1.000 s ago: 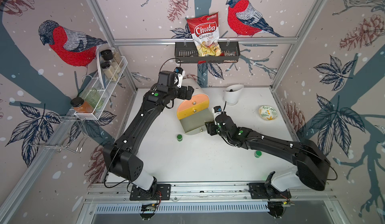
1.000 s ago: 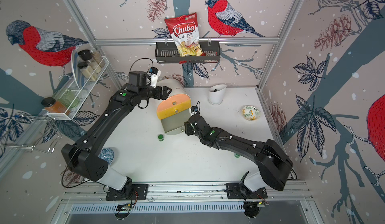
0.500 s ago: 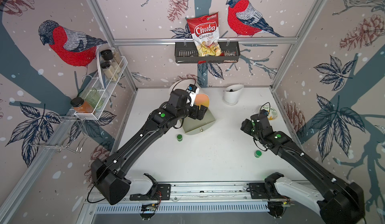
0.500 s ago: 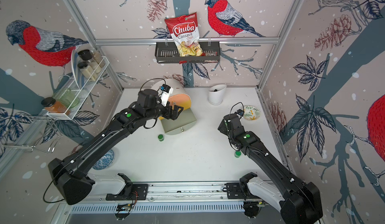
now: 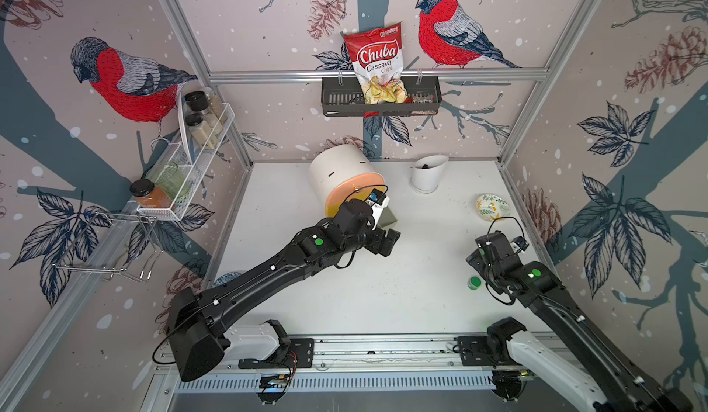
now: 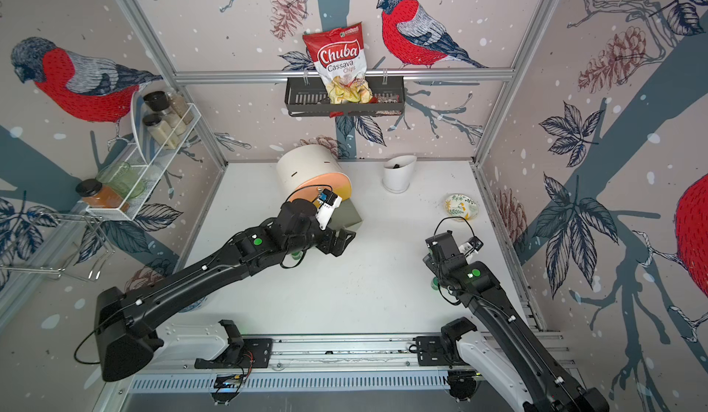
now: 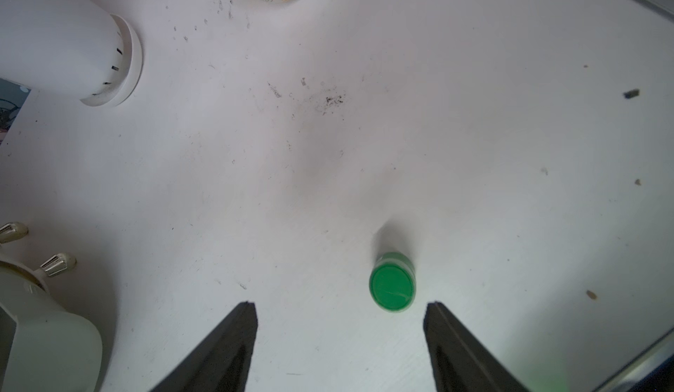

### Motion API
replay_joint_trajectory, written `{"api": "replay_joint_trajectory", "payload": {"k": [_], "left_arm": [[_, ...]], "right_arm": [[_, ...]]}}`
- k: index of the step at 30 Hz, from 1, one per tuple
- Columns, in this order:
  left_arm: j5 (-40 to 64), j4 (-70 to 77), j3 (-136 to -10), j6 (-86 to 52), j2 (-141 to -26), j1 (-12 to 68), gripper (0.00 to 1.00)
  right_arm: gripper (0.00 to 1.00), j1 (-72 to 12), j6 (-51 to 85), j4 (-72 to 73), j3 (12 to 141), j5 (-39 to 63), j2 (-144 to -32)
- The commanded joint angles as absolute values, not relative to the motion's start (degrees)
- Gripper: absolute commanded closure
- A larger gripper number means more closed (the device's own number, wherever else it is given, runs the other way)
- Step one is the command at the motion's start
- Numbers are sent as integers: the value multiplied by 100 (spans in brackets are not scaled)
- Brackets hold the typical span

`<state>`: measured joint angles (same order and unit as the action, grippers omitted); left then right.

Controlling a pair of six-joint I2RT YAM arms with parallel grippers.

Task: Put the paint cans in the drawer according to color
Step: Pick up the paint can at the center of the board.

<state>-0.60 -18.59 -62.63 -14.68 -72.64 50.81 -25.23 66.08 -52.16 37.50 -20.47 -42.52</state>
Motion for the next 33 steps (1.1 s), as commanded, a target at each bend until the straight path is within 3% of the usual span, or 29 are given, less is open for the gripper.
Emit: {"api": "replay_joint_trajectory", "payload": {"k": [1,14,19,33], "left_arm": [[-142,-1278,-6080,-1589,-7215,5124,4],[3,-1101,-5897,-1582,-7345,5170,4],[145,-1177,-5985,-1563,-7445,5172,4],[316,-1015,-5933,-1572,-7480,5179,4]], "right_arm": [[25,-2489,6837,-5573,3545,-2049,-4106],[30,-2402,6703,-5426,3258,-1863,-4347],[38,-2357,6594,-5036,3063,-1577,-4547],[39,-2139,6104,-4106,2629,-1424,-4840]]}}
